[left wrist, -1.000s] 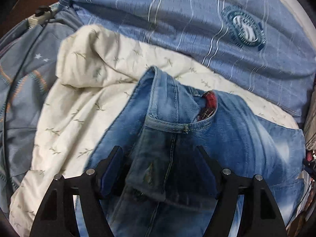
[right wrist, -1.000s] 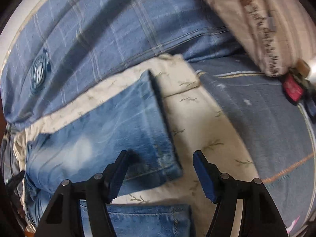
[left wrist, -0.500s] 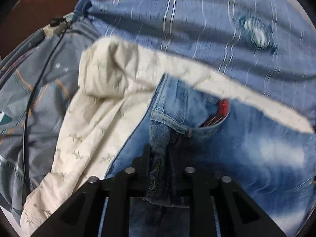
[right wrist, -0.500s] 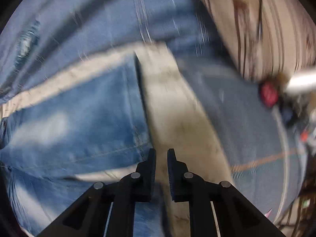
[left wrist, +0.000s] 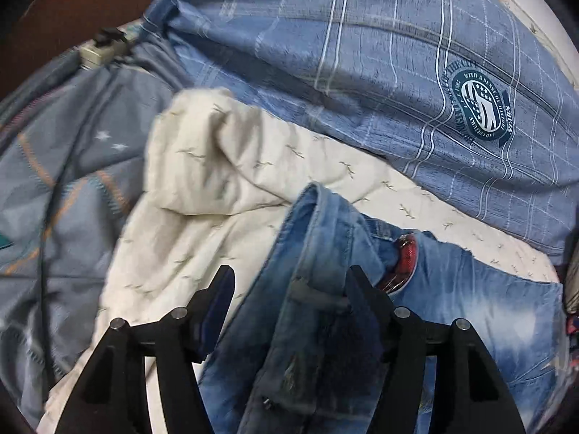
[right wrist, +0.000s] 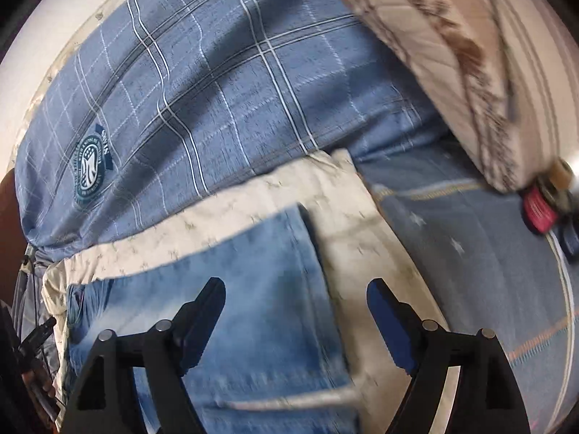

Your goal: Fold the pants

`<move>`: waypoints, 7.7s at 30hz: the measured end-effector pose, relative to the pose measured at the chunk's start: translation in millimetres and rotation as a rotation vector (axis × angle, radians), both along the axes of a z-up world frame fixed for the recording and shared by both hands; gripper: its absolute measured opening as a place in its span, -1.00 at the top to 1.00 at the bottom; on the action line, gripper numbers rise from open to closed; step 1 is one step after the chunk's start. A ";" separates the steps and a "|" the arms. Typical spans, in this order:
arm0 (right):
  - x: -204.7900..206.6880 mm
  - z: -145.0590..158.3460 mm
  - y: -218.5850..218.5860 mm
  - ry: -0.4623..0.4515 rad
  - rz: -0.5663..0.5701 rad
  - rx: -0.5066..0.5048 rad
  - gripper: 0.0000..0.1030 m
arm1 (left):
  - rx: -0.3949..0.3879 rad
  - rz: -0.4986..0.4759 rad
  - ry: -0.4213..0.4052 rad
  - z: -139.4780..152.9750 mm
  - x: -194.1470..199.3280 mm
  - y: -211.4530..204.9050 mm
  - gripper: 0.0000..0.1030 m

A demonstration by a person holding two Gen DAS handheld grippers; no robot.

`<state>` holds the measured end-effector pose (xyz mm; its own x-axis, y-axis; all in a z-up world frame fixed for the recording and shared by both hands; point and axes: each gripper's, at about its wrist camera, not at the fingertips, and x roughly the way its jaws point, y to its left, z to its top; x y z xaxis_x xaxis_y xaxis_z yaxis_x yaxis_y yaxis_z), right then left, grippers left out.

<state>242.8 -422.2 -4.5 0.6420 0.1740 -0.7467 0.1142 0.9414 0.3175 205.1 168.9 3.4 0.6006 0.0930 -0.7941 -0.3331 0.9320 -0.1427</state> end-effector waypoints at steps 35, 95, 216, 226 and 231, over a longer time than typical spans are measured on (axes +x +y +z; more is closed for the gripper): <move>45.7 15.1 17.7 -0.026 0.016 -0.123 0.92 | -0.019 -0.029 -0.092 24.8 34.1 -18.8 0.82; -117.3 22.4 304.3 -0.036 0.664 -0.048 -0.36 | 0.105 -0.033 0.064 -21.8 -187.6 -45.0 -0.45; -223.7 -30.3 62.9 -0.111 0.020 0.160 -0.09 | 0.172 -0.098 -0.199 34.5 -220.9 -86.0 -0.57; -278.3 -43.6 -33.4 -0.009 -0.212 0.426 -0.27 | 0.124 -0.144 -0.149 10.8 -205.6 -100.9 -0.57; -267.5 -66.1 -38.5 0.041 -0.199 0.589 -0.27 | 0.106 -0.160 -0.143 6.7 -205.9 -110.1 -0.57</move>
<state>-24.8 -460.8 -70.6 0.6771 0.4445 -0.5864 0.2926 0.5686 0.7688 -0.8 58.9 10.1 0.7200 0.0660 -0.6908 -0.1634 0.9836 -0.0764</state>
